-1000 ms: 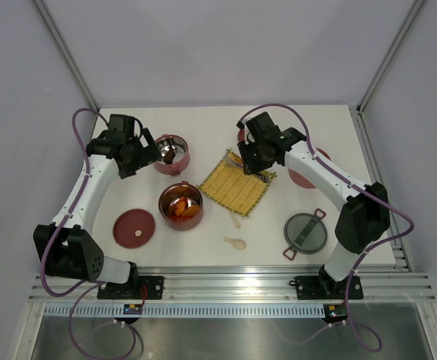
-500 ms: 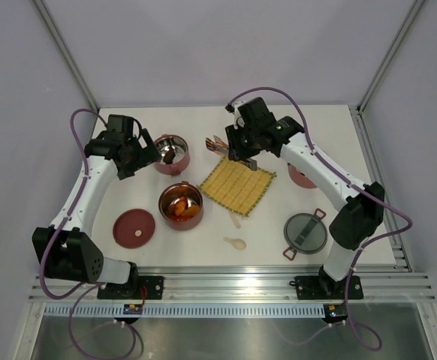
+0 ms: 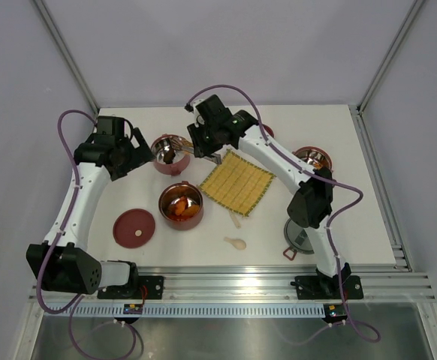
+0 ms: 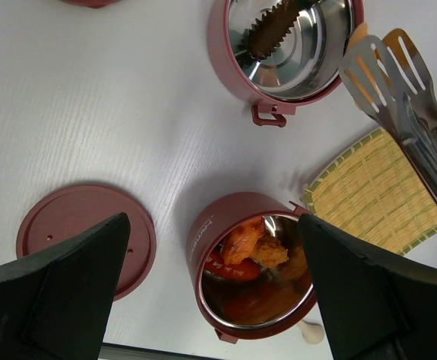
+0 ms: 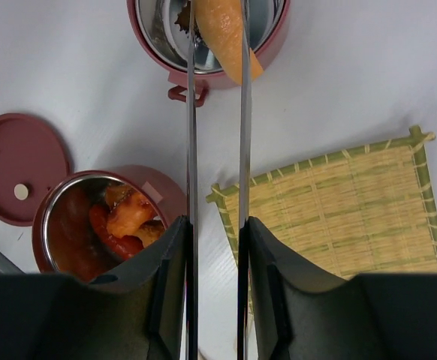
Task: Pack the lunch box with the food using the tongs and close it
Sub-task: Place the fake food in the packing box.
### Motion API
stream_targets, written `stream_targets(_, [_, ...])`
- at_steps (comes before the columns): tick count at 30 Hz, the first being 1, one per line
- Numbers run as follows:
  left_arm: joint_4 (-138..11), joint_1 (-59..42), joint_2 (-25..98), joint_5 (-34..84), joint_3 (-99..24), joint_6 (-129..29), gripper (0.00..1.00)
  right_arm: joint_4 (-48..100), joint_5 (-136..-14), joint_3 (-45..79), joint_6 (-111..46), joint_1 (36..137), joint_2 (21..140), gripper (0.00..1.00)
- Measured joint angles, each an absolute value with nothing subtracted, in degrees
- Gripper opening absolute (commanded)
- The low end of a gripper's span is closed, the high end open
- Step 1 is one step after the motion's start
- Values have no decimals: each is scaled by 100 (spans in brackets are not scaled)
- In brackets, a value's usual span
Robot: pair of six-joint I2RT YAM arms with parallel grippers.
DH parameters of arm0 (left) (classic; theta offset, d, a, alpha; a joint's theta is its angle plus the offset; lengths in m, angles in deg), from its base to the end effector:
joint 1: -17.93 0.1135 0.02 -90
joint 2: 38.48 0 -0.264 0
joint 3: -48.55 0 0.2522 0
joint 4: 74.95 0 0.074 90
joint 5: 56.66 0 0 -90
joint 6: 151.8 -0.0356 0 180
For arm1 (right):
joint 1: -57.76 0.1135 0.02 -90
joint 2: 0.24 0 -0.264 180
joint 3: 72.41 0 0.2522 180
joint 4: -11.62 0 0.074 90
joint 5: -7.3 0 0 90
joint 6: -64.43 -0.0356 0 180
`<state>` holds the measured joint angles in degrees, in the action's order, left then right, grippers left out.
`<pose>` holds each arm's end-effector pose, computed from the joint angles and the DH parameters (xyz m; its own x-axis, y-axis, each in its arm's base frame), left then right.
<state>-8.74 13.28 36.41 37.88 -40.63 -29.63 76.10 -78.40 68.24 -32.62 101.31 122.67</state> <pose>0.2625 -0.0185 0.3444 -0.6812 -0.4771 -0.5552 -0.3905 0.8784 -0.2756 0.3451 0.3317 0.3322 -0.6127 -0.4136 -0.6734 -0.6540 0.7437 0.1383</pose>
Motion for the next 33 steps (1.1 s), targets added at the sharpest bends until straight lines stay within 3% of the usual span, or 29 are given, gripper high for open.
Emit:
stream_targets(10, [-784,1424,3610,3825,-4063,-3051,99,7750,-7639,7961,-3312,10170,13113,25])
stream_targets(16, [-784,1426,3610,3823,-4063,-3051,99,7702,-7547,8044,-3376,10173,13295,30])
stream_targets(22, [-760,1426,3573,3825,-4063,-3051,99,7702,-7458,8153,-3457,10173,13489,53])
stream_targets(28, [-749,1426,3532,3825,-4063,-3051,99,7597,-7412,8201,-3485,10173,13496,53])
stream_targets(33, [-741,1426,3532,3819,-4063,-3049,99,7551,-7423,8247,-3500,10175,13496,41])
